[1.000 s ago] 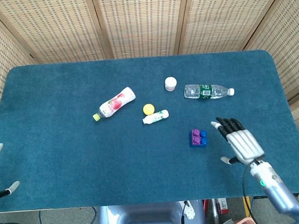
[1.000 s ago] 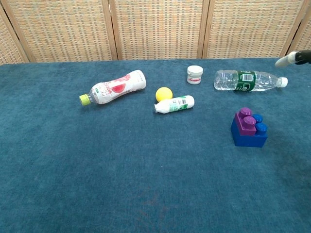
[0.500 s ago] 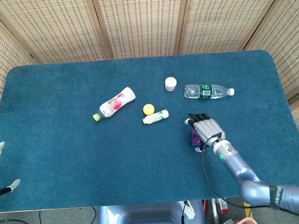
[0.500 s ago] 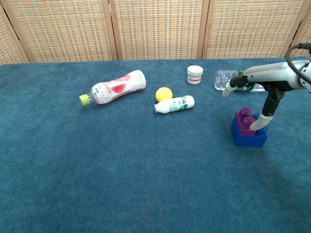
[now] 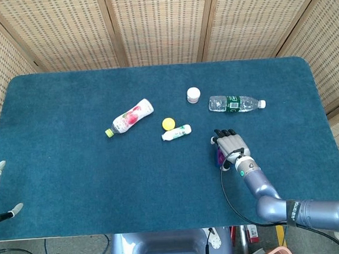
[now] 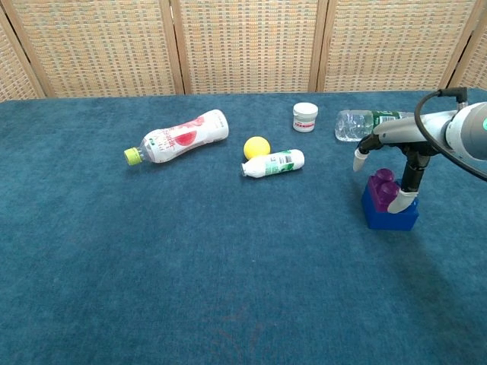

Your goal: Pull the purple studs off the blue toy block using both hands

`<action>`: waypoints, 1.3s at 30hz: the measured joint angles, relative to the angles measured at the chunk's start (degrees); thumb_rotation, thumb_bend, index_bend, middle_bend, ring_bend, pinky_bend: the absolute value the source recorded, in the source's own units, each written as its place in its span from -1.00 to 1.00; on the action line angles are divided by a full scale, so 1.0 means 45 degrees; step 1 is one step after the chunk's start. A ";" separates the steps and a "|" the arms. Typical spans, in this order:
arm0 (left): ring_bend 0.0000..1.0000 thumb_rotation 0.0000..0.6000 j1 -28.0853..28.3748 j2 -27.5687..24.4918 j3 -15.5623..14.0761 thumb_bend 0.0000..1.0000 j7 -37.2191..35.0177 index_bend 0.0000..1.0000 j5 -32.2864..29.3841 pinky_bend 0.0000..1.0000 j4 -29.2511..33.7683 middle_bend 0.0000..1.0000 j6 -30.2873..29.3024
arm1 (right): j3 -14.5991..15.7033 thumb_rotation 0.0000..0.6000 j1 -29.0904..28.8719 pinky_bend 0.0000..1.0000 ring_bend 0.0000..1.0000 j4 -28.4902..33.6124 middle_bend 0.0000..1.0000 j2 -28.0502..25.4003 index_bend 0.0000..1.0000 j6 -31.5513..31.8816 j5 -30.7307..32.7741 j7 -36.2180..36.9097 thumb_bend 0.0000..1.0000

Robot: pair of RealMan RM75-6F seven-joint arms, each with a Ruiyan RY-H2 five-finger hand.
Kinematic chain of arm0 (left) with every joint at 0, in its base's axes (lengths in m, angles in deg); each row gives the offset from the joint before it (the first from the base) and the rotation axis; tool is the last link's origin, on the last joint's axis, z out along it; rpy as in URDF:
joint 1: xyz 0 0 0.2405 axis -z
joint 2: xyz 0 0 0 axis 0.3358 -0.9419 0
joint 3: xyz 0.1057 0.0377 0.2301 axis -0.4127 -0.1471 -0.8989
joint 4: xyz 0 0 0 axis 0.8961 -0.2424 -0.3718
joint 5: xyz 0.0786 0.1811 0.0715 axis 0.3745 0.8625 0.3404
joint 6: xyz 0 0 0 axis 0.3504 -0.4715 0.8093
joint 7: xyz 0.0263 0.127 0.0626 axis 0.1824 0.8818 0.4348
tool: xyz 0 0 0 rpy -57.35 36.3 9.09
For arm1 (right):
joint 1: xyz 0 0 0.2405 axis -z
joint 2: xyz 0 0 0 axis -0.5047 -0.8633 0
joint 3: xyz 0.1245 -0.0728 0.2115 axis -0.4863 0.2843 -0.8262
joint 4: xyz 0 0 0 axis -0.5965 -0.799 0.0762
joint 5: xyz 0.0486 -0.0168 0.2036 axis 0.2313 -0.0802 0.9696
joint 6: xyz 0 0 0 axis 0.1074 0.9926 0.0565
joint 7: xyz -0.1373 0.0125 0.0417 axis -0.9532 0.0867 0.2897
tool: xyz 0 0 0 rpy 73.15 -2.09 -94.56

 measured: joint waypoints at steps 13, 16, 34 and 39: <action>-1.00 1.00 0.0063 0.0071 -0.0047 -1.00 0.0170 -1.00 -0.0039 -1.00 0.0004 -1.00 0.0095 | 0.0426 1.00 -0.0435 -1.00 -1.00 -0.0874 -1.00 0.0355 -0.23 0.0085 0.0766 0.0098 -0.73; -1.00 1.00 0.0062 0.0089 -0.0061 -1.00 0.0200 -1.00 -0.0034 -1.00 -0.0002 -1.00 0.0086 | 0.0482 1.00 -0.0483 -1.00 -1.00 -0.0950 -1.00 0.0375 -0.09 0.0049 0.0829 0.0171 -0.67; -1.00 1.00 0.0393 0.0167 0.0018 -1.00 0.0064 -1.00 -0.0060 -1.00 -0.0097 -1.00 0.0506 | -0.0709 1.00 0.0113 -1.00 -1.00 0.0259 -1.00 -0.0788 0.18 -0.0488 -0.1449 0.3125 -0.43; -1.00 1.00 0.0963 0.0260 0.0245 -1.00 -0.1096 -1.00 0.0333 -1.00 -0.0556 -1.00 0.0958 | -0.1433 1.00 0.0433 -1.00 -1.00 0.0506 -0.95 -0.1015 0.20 -0.1021 -0.2530 0.4765 -0.43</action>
